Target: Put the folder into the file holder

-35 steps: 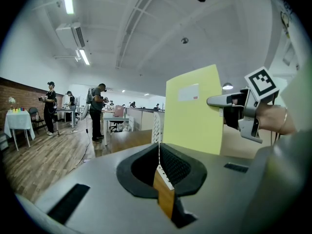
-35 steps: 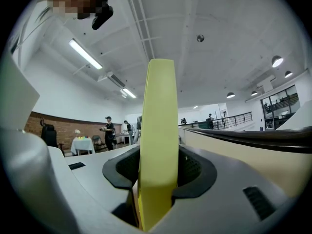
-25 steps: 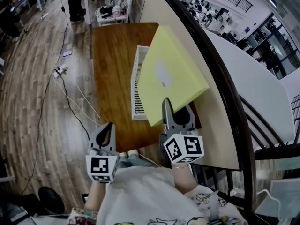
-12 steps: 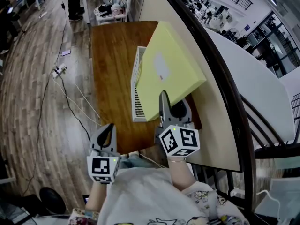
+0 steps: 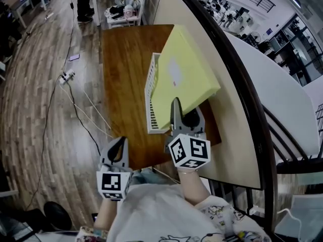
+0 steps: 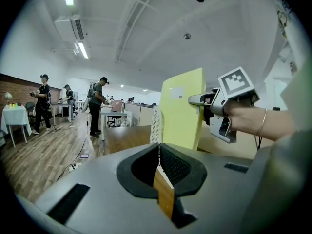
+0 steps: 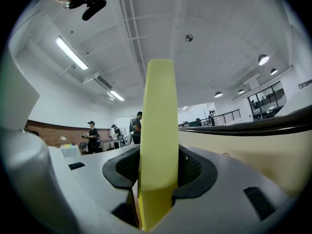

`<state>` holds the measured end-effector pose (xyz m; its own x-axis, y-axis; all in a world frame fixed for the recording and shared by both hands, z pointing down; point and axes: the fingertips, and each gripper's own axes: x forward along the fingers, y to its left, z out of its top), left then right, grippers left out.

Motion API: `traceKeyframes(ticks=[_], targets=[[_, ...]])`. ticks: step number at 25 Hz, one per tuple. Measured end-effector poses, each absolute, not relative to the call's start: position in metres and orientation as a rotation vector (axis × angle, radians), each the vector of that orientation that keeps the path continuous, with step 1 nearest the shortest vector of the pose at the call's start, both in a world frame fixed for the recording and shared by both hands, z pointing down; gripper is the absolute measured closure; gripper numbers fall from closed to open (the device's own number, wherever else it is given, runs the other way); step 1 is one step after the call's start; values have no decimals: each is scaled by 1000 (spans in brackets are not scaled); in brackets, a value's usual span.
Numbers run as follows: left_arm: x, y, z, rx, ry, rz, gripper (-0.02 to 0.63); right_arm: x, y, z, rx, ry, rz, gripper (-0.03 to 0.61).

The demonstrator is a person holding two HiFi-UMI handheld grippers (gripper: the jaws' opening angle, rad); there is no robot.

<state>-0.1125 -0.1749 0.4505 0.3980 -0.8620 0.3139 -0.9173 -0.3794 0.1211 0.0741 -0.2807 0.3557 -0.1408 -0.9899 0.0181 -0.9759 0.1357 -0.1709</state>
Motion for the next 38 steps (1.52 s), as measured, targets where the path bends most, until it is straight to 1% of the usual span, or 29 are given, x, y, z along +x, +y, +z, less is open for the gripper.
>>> traceKeyframes(ticks=[18, 38], targets=[[-117, -184, 469, 2341, -1551, 308, 609, 62, -288, 393, -2047, 2233, -104, 405], [-118, -192, 491, 2335, -1518, 358, 609, 60, -285, 438, -2085, 2339, -144, 405]])
